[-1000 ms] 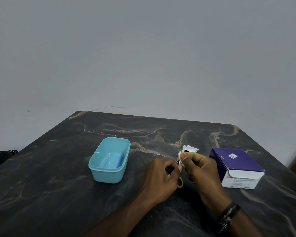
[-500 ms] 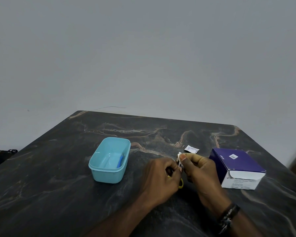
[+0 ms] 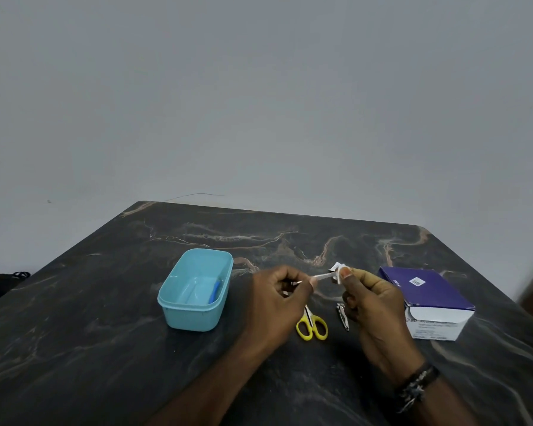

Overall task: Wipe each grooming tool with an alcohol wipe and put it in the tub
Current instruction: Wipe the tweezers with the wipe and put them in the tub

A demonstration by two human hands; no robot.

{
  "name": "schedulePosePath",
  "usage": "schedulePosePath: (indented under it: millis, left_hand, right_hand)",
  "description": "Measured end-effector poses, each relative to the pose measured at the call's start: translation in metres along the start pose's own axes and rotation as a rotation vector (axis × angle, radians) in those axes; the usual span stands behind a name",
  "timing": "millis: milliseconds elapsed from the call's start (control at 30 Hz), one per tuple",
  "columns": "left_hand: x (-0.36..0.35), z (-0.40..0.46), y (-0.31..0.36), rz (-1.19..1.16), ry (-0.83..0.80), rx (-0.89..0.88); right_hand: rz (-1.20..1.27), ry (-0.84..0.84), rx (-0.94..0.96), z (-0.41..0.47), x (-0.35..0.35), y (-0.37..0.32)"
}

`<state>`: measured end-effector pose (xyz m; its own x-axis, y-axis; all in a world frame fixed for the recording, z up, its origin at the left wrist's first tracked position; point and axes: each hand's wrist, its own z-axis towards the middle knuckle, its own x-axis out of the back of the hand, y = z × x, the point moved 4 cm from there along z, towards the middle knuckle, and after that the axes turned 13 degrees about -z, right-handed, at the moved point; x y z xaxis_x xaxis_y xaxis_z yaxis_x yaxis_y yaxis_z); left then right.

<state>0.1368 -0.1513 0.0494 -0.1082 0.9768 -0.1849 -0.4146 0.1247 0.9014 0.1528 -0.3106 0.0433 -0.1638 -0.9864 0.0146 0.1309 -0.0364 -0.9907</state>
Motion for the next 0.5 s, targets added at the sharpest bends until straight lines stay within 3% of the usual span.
schedulePosePath:
  millis: [500]
  left_hand:
    - [0.011, 0.007, 0.002, -0.352, 0.141, 0.099]
  right_hand:
    - [-0.319, -0.212, -0.063, -0.009, -0.007, -0.001]
